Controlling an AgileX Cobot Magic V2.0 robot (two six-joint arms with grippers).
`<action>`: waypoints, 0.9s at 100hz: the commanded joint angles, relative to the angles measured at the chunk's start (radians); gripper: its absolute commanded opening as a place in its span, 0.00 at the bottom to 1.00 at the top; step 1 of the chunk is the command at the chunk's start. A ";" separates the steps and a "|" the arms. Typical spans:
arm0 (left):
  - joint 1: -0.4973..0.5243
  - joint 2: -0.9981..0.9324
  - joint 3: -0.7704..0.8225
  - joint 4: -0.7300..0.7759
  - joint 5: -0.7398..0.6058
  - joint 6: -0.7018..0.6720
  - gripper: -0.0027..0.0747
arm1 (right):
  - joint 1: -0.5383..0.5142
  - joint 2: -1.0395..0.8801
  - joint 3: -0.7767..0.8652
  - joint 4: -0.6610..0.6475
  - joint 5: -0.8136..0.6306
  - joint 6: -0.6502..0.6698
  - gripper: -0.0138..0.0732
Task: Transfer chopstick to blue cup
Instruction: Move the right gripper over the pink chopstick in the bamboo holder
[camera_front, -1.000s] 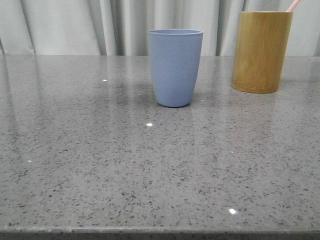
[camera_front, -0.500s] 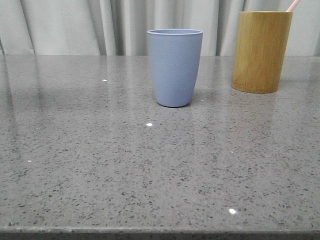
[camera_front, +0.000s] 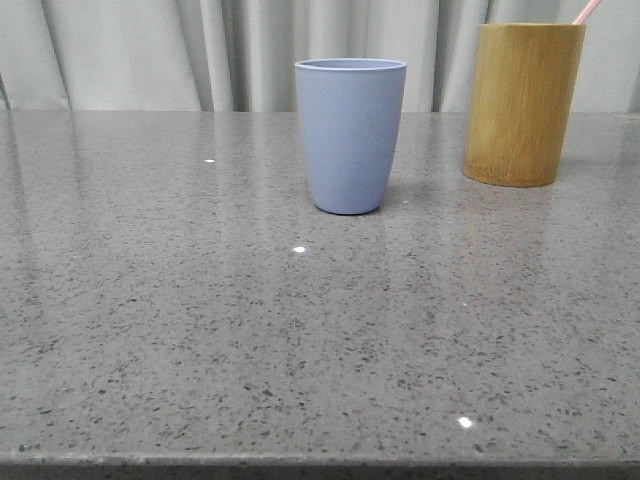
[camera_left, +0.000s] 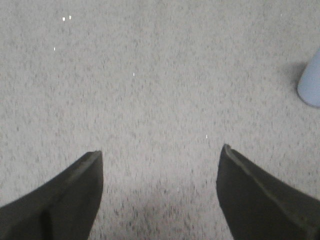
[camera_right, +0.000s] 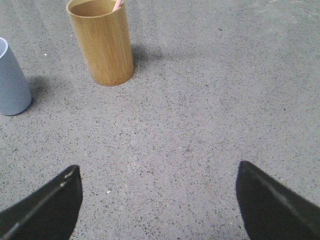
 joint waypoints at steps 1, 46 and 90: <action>0.004 -0.048 0.031 -0.021 -0.075 0.000 0.65 | -0.004 0.019 -0.032 -0.008 -0.069 -0.004 0.87; 0.004 -0.101 0.106 -0.021 -0.058 0.000 0.65 | -0.004 0.036 -0.031 -0.008 -0.249 -0.004 0.87; 0.004 -0.101 0.106 -0.021 -0.058 0.000 0.65 | -0.004 0.367 -0.030 0.098 -0.784 -0.004 0.87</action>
